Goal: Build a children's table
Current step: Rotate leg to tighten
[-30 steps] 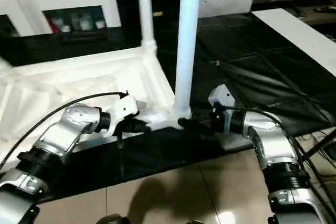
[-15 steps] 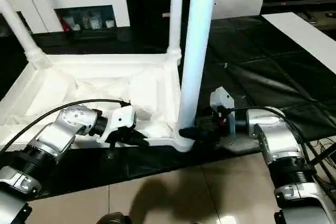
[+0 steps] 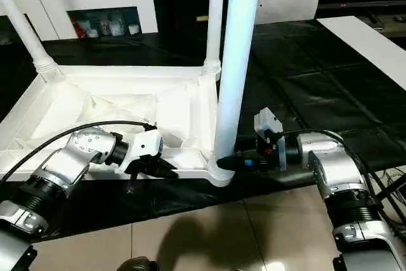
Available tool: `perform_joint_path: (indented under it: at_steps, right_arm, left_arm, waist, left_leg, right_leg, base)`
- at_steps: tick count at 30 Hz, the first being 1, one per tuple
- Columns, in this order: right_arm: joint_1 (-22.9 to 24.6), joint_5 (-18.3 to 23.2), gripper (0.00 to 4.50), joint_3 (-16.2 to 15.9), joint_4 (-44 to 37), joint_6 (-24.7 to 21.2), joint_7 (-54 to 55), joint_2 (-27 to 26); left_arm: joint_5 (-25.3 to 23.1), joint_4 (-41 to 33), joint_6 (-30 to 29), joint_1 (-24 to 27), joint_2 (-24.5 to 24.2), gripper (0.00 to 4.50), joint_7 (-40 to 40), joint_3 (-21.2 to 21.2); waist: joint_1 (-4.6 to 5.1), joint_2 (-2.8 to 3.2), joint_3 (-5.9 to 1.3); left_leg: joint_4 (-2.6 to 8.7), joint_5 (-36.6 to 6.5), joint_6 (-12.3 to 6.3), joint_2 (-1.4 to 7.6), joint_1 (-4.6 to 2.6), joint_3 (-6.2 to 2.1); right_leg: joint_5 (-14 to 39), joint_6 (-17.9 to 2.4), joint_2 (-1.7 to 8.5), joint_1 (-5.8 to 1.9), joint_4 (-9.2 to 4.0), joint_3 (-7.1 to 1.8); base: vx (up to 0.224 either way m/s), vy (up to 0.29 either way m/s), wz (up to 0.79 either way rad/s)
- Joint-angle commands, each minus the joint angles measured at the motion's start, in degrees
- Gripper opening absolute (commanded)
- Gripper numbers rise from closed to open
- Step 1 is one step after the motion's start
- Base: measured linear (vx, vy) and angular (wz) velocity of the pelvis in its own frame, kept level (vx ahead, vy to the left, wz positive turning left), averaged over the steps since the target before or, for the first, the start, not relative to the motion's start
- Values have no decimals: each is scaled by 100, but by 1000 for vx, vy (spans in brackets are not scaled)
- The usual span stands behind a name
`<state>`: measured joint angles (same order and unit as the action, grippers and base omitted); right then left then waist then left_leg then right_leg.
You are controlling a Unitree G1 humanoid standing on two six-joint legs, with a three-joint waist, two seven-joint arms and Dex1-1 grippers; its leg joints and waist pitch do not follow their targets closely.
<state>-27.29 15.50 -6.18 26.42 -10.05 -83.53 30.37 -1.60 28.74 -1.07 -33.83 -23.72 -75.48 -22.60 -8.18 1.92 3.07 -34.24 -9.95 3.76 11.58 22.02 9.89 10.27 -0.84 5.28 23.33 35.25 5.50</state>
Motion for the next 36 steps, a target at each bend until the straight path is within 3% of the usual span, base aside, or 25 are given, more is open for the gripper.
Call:
perform_joint_path:
  at_steps: [1, 5, 9, 10, 11, 12, 13, 14, 15, 16, 17, 18, 19, 20, 22, 23, 24, 26, 28, 30, 36]
  right_arm:
    - [143, 200, 199, -68, -283, -203, -89, -61]
    - [345, 317, 194, 2, -632, -679, 410, -244]
    - [358, 27, 193, 95, -661, -990, 1600, -679]
    - [323, -45, 193, 183, -610, -1038, 2024, -863]
    - [286, -100, 193, 262, -572, -1125, 2421, -1025]
    - [231, -250, 193, 316, -469, -1130, 2912, -1198]
    - [188, -354, 193, 353, -387, -1139, 3259, -1324]
    - [149, -423, 193, 396, -328, -1185, 3560, -1440]
    - [61, -549, 193, 477, -185, -1241, 4111, -1646]
    - [61, -549, 193, 477, -185, -1241, 4111, -1646]
    - [-22, -611, 193, 567, -69, -1304, 4589, -1821]
    - [-130, -560, 193, 758, 118, -1286, 5046, -2038]
    - [-130, -560, 227, 758, 118, -1286, 5046, -2038]
    - [-153, -445, 227, 867, 153, -1162, 5072, -2150]
    - [-148, -399, 263, 941, 121, -1055, 5112, -2254]
    - [-128, -403, 271, 921, 77, -1021, 5061, -2268]
    - [-100, -416, 284, 892, 33, -993, 5004, -2262]
    - [-24, -429, 296, 864, -41, -890, 4818, -2177]
    - [1, -422, 315, 852, -69, -861, 4777, -2136]
    - [63, -422, 328, 833, -110, -768, 4606, -1982]
    - [107, -477, 390, 865, -53, -379, 3854, -1299]
  left_arm:
    - [12, -87, -65, -29, 73, 0, -132, -130]
    - [112, -242, -631, 7, 283, 0, 222, 12]
    - [127, -387, -1380, -20, 653, 0, 870, 175]
    - [157, -411, -1591, -40, 808, 0, 1113, 254]
    - [193, -425, -1799, -67, 956, 0, 1335, 335]
    - [202, -406, -2019, -110, 1142, 0, 1635, 425]
    - [195, -372, -2143, -149, 1281, 0, 1872, 490]
    - [188, -331, -2239, -188, 1404, 0, 2076, 547]
    - [180, -228, -2365, -264, 1633, 0, 2478, 670]
    - [180, -228, -2365, -264, 1633, 0, 2478, 670]
    - [168, -161, -2463, -320, 1824, 0, 2807, 777]
    - [160, -124, -2536, -371, 2031, 0, 3112, 871]
    - [160, -124, -2536, -371, 2031, 0, 3112, 871]
    - [149, -160, -2576, -371, 2113, 0, 3186, 893]
    - [79, -254, -2648, -344, 2150, 0, 3224, 841]
    - [43, -292, -2661, -326, 2133, 0, 3235, 810]
    - [5, -311, -2639, -308, 2089, 0, 3229, 782]
    - [-62, -305, -2488, -277, 1904, 0, 3135, 746]
    - [-71, -307, -2443, -271, 1844, 0, 3116, 732]
    - [-83, -297, -2316, -256, 1692, 0, 2991, 711]
    - [-128, -254, -1859, -225, 1200, 0, 2348, 563]
  waist:
    - [18, -117, -439]
    - [18, -101, -424]
    - [68, -103, -368]
    - [82, -61, -350]
    - [154, -95, -333]
    - [188, -74, -332]
    - [270, -102, -329]
    - [315, -105, -334]
    - [315, -105, -334]
    - [384, -90, -337]
    - [400, -110, -343]
    - [433, -105, -332]
    - [455, -113, -344]
    - [454, -121, -361]
    - [450, -109, -368]
    - [446, -105, -378]
    - [431, -57, -377]
    - [427, -70, -400]
    - [423, -73, -398]
    - [404, -46, -376]
    - [384, -60, -394]
  left_leg:
    - [338, -772, -501, 182, -84, -3]
    - [348, -812, -470, 186, -84, -5]
    - [398, -1208, -233, 166, -104, -22]
    - [408, -1337, -176, 166, -125, -26]
    - [438, -1565, -23, 136, -131, -50]
    - [449, -1627, 25, 141, -148, -58]
    - [453, -1714, 75, 122, -120, -74]
    - [444, -1754, 37, 104, -149, -69]
    - [444, -1754, 37, 104, -149, -69]
    - [443, -1710, 25, 91, -125, -78]
    - [436, -1712, -17, 81, -127, -69]
    - [421, -1664, -62, 65, -141, -44]
    - [406, -1637, -92, 47, -140, -47]
    - [406, -1545, -115, 46, -111, -50]
    - [414, -1421, -214, 71, -92, -45]
    - [414, -1381, -236, 74, -86, -45]
    - [421, -1326, -254, 88, -94, -49]
    - [409, -1193, -298, 97, -88, -35]
    - [406, -1126, -341, 95, -80, -27]
    - [406, -1145, -361, 90, -82, -24]
    - [388, -995, -437, 107, -66, -22]
  right_leg:
    - [1030, -1267, 328, -321, -382, -281]
    - [1152, -1248, 332, -311, -393, -285]
    - [1962, -1017, 346, -298, -495, -272]
    - [2167, -969, 352, -279, -527, -273]
    - [2644, -777, 357, -307, -578, -239]
    - [2709, -753, 353, -291, -581, -240]
    - [2817, -677, 347, -316, -594, -219]
    - [2901, -618, 350, -301, -650, -213]
    - [2901, -618, 350, -301, -650, -213]
    - [2848, -616, 336, -309, -655, -200]
    - [2849, -583, 330, -312, -667, -204]
    - [2806, -615, 321, -269, -678, -223]
    - [2879, -598, 322, -279, -688, -208]
    - [2819, -579, 323, -314, -682, -206]
    - [2505, -626, 315, -308, -655, -227]
    - [2399, -655, 315, -317, -639, -231]
    - [2184, -734, 308, -306, -616, -237]
    - [1668, -913, 296, -324, -564, -252]
    - [1484, -999, 298, -341, -541, -255]
    - [1575, -986, 314, -338, -563, -253]
    - [1316, -1080, 304, -354, -520, -256]
  base:
    - [0, 0, 0]
    - [0, 0, 0]
    - [0, 0, 0]
    - [0, 0, 0]
    - [0, 0, 0]
    - [0, 0, 0]
    - [0, 0, 0]
    - [0, 0, 0]
    - [0, 0, 0]
    - [0, 0, 0]
    - [0, 0, 0]
    - [0, 0, 0]
    - [0, 0, 0]
    - [0, 0, 0]
    - [0, 0, 0]
    - [0, 0, 0]
    - [0, 0, 0]
    - [0, 0, 0]
    - [0, 0, 0]
    - [0, 0, 0]
    - [0, 0, 0]
